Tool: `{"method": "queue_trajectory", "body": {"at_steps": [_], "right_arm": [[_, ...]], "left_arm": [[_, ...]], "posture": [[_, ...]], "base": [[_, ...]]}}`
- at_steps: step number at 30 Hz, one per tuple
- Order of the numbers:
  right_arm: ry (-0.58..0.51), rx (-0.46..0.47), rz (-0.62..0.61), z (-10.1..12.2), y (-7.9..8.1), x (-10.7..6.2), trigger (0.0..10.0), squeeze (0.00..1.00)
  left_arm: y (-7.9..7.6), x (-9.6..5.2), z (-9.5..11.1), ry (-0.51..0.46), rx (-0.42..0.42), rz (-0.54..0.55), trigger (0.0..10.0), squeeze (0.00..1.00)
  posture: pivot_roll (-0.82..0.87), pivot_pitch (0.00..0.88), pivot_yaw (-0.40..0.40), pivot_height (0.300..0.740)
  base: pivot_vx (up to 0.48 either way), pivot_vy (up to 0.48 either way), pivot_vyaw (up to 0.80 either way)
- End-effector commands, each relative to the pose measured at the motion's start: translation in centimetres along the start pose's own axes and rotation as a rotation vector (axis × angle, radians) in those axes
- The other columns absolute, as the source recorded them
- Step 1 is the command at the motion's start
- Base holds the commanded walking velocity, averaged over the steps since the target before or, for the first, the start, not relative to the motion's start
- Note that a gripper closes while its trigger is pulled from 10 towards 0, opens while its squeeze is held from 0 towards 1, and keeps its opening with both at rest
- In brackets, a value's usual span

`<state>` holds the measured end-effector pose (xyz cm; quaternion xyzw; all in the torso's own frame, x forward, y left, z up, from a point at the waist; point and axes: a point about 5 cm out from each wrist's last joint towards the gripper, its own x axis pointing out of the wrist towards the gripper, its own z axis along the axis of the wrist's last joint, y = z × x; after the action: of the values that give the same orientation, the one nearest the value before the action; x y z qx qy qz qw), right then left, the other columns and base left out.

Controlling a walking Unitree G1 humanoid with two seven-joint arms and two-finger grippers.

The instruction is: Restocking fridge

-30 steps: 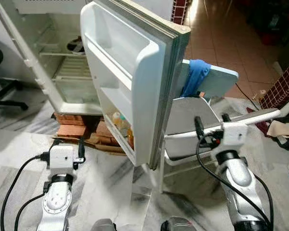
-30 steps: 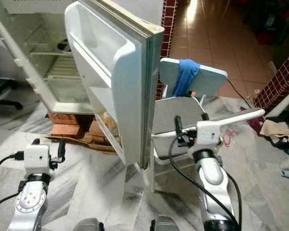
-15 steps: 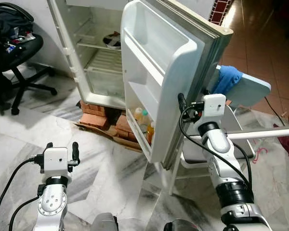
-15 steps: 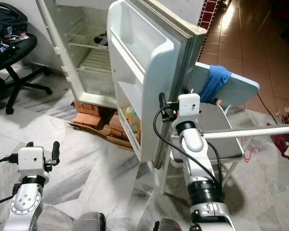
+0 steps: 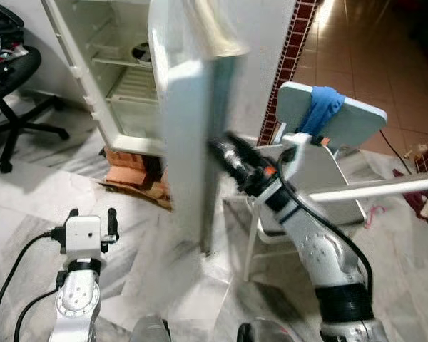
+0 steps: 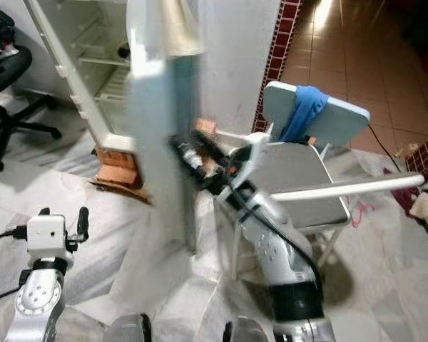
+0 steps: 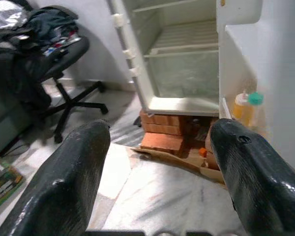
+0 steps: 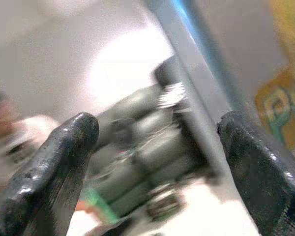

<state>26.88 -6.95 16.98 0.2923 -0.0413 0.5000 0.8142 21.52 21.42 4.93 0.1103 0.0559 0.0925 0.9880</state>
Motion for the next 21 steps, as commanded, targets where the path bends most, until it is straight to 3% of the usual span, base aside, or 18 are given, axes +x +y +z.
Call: {"method": "queue_trajectory", "body": {"at_steps": [1,4,6,11,16,21], "right_arm": [[0.072,-0.04,-0.052,-1.2,-1.0,-1.1,10.0,0.0],[0.239,-0.205,-0.277,-3.5,-4.3,-3.6,10.0,0.0],[0.281,-0.241,-0.421,-4.1,-5.8,-4.9,10.0,0.0],[0.276,-0.317,-0.547,-3.6,-6.2,-5.9,10.0,0.0],[0.234,-0.514,-0.792,-2.7,-7.4,-7.4,10.0,0.0],[0.16,-0.491,-0.878,-2.2,-7.6,-8.6,10.0,0.0]], "left_arm": [[0.4,-0.2,-0.3,0.017,0.013,0.01,10.0,0.0],[0.1,-0.1,-0.2,0.014,0.009,0.002,10.0,0.0],[0.1,0.1,-0.1,0.016,0.007,0.002,10.0,0.0],[0.2,0.1,-0.2,0.029,-0.017,0.008,10.0,0.0],[-0.6,0.1,-0.5,0.044,-0.018,-0.043,10.0,0.0],[-1.0,0.2,-0.4,0.032,-0.004,-0.077,10.0,0.0]], "posture": [[0.11,0.081,-0.018,0.74],[0.12,0.084,-0.015,0.74],[0.11,0.085,-0.015,0.74],[0.11,0.084,-0.015,0.74],[0.09,0.078,-0.009,0.74],[0.09,0.071,-0.023,0.74]], "base": [[0.0,0.0,0.0],[0.0,0.0,0.0],[0.0,0.0,0.0],[0.0,0.0,0.0],[0.0,0.096,0.0],[0.0,0.48,0.0]]}}
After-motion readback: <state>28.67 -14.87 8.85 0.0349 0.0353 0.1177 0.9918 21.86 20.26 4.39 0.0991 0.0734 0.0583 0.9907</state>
